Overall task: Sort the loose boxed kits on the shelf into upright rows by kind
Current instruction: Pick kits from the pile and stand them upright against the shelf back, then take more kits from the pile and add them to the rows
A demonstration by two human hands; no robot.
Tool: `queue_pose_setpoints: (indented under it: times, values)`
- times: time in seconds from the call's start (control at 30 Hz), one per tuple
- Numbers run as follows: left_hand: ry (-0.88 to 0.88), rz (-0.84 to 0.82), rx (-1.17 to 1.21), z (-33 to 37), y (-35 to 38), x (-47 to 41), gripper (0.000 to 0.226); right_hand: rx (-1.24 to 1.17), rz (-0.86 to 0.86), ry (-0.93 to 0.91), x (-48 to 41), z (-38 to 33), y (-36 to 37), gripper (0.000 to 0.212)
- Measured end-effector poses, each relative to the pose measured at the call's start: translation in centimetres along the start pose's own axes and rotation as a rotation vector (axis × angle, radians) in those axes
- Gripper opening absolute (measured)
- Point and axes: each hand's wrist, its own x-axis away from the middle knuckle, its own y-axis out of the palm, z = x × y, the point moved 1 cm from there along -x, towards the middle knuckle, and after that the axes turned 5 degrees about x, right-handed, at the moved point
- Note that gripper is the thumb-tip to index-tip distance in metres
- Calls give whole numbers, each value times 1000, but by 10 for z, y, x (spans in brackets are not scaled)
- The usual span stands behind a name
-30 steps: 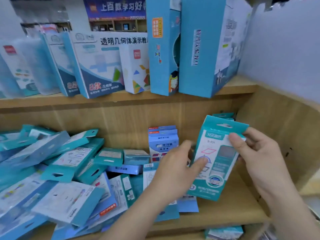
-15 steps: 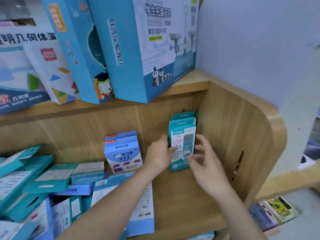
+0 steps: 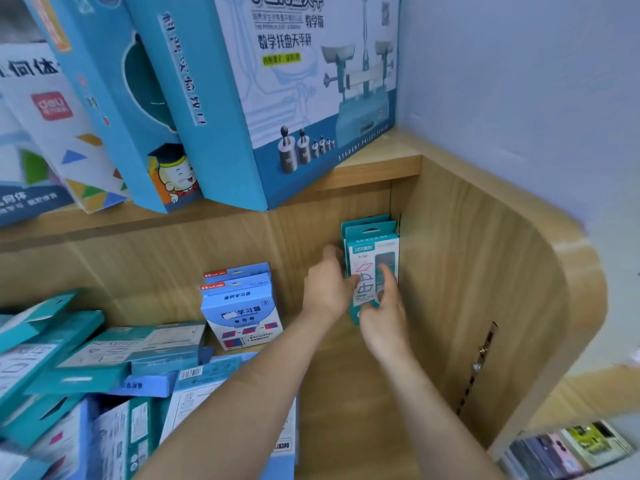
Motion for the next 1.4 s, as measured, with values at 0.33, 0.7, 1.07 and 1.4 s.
queue_pose_setpoints:
  times: [0.33,0.7,1.07,1.4]
  values:
    - [34,-43,-56,1,-11,0,52,-72,-60,67,-9,9,-4,80]
    - [154,-71,-5,-15,-108,68,12,52,-33,-110,27,-26,-26,58]
    - [-45,217,-267,-129,-242,179,24,100,-446,-345,105,-58,28,41]
    - [-97,239,-432,-186,-298,206,28,389,-595,-530,136,-92,106,42]
